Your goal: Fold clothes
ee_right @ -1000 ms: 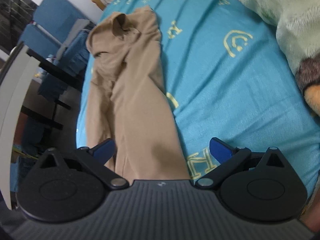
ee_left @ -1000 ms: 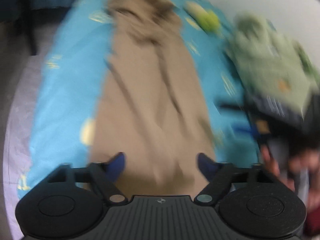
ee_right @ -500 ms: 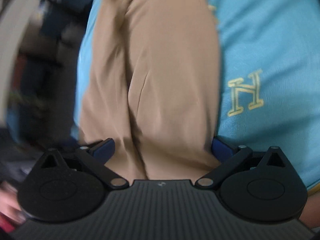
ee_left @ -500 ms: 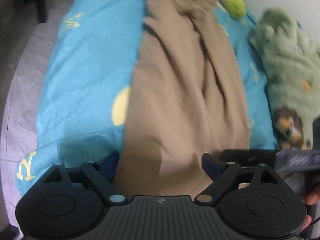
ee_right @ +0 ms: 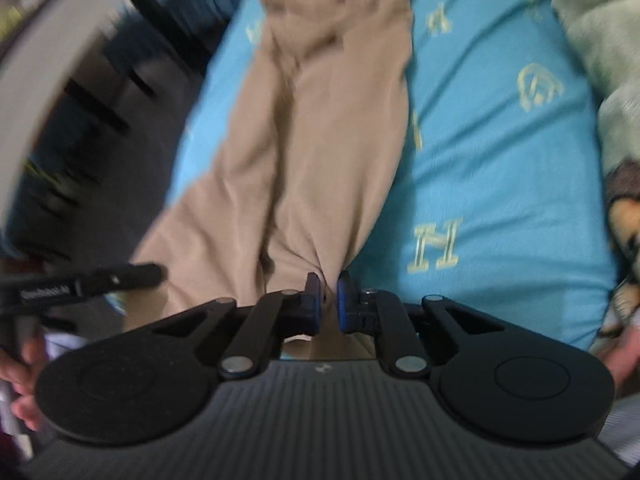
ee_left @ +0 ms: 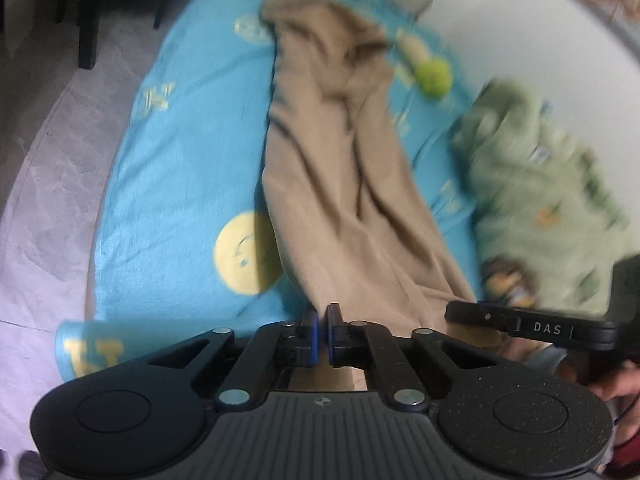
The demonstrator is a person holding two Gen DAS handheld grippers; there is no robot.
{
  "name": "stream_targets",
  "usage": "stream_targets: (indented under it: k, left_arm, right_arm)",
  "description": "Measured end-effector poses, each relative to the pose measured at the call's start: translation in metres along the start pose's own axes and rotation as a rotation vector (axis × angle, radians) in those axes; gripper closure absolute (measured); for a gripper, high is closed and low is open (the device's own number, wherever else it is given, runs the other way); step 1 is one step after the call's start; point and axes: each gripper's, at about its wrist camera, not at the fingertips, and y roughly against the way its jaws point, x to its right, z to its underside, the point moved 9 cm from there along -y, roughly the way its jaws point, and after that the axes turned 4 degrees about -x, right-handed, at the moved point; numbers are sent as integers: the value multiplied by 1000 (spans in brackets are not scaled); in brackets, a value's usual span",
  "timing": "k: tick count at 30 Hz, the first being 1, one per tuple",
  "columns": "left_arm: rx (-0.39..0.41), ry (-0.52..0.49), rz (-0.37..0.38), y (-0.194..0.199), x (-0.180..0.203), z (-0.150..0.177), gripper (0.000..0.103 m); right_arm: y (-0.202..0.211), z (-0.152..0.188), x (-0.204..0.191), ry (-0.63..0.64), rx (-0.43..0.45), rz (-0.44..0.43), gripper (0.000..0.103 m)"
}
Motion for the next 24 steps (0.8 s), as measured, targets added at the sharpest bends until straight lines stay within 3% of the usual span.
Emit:
stream_targets:
  k: [6,10,16,18,21,24]
  left_arm:
    - [201,20,140,62,44,-12,101]
    - [277,-12,187,92,72,0,101]
    - [339,-49,189,128,101,60,101]
    - [360,-60,173,133,107,68,101]
    - [391,-70,153,131,112,56,101]
    - [416,-75,147,124,116,21,101]
  right_arm:
    - [70,-24,-8,-4,169,-91,92]
    - [100,-13,-6,8,232,-132,92]
    - [127,28,5,10,270,-180,92]
    - [129,25,9,6,288,-174,92]
    - [128,8,12,-9,315,-165,93]
    - [120,-19,15,-23,336,-148,92]
